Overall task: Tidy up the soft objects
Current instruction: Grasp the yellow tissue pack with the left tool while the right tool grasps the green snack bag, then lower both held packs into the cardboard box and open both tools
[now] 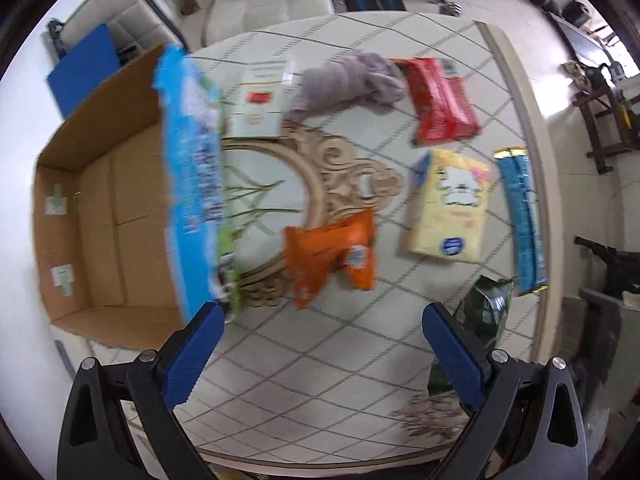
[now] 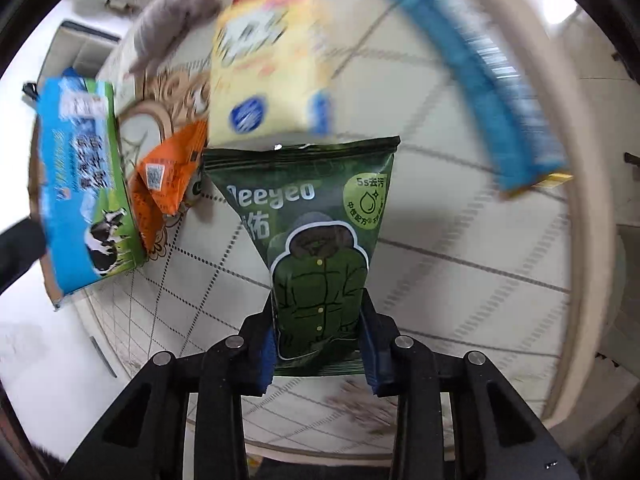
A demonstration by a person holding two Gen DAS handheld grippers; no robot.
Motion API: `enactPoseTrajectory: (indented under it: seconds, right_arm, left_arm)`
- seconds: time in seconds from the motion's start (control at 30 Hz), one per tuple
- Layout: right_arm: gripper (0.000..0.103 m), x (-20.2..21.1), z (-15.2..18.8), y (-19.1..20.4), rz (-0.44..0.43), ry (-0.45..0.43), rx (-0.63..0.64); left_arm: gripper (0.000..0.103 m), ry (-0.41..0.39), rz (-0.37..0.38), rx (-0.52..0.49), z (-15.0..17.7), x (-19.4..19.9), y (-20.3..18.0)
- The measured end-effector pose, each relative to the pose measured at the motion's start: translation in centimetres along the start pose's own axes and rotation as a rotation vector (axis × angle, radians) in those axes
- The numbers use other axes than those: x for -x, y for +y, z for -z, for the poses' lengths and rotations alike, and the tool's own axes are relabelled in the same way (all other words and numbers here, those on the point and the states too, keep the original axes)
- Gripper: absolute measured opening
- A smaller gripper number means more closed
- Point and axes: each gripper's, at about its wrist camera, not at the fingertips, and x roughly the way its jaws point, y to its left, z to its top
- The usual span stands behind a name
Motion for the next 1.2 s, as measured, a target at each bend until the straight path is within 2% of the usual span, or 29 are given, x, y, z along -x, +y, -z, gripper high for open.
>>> enactPoseTrajectory:
  seconds: [0.07, 0.13, 0.3, 0.33, 0.37, 0.43, 0.6, 0.73, 0.83, 0.9, 1.0, 1.07, 1.2]
  right_arm:
    - [0.037, 2.2, 0.1, -1.6, 0.013, -0.034, -0.027]
    - [0.037, 3.8, -1.3, -3.2, 0.022, -0.054, -0.059]
    - [0.037, 5.1, -4.7, -5.7, 0.089, -0.089, -0.107]
    - [0.037, 5.2, -5.4, -6.0, 0.097, -0.091, -0.107]
    - [0.037, 5.1, -6.0, -6.1, 0.109, -0.088, -0.100]
    - [0.037, 5.0, -6.7, -6.1, 0.124, -0.085, -0.097]
    - [0.037, 5.7, -7.5, -5.5, 0.125, -0.089, -0.067]
    - [0.036, 7.6, -6.3, -3.9, 0.099, -0.102, -0.013]
    - [0.036, 9.7, -5.4, -0.5, 0.066, -0.123, 0.067]
    - [0.036, 11.1, -4.5, 2.2, 0.035, -0.131, 0.123]
    - [0.036, 12.8, -3.0, 8.3, -0.024, -0.145, 0.222]
    - [0.036, 13.9, -2.3, 12.5, -0.069, -0.148, 0.281]
    - [0.036, 14.1, -1.5, 21.3, -0.104, -0.150, 0.372]
  left_arm:
    - [0.102, 0.030, 0.042, -0.038, -1.5, -1.2, -2.3]
    - [0.102, 0.056, 0.066, -0.075, -2.9, -2.6, -4.5]
    - [0.102, 0.134, 0.056, -0.173, -6.3, -7.7, -9.8]
    - [0.095, 0.140, 0.047, -0.185, -6.8, -8.5, -10.3]
    - [0.079, 0.150, 0.034, -0.199, -7.2, -9.6, -10.9]
    - [0.061, 0.170, 0.010, -0.202, -7.5, -11.0, -11.2]
    - [0.060, 0.085, 0.032, -0.166, -6.3, -8.8, -10.0]
    - [0.060, -0.009, 0.079, -0.102, -3.8, -3.6, -6.9]
    - [0.060, -0.099, 0.136, -0.028, -1.7, 2.0, -2.8]
    - [0.060, -0.170, 0.144, 0.022, -0.4, 6.0, 0.8]
    - [0.060, -0.240, 0.146, 0.088, 1.6, 11.0, 6.0]
    - [0.060, -0.255, 0.131, 0.127, 2.1, 13.1, 9.9]
    - [0.060, -0.292, 0.104, 0.169, 2.7, 14.6, 16.7]
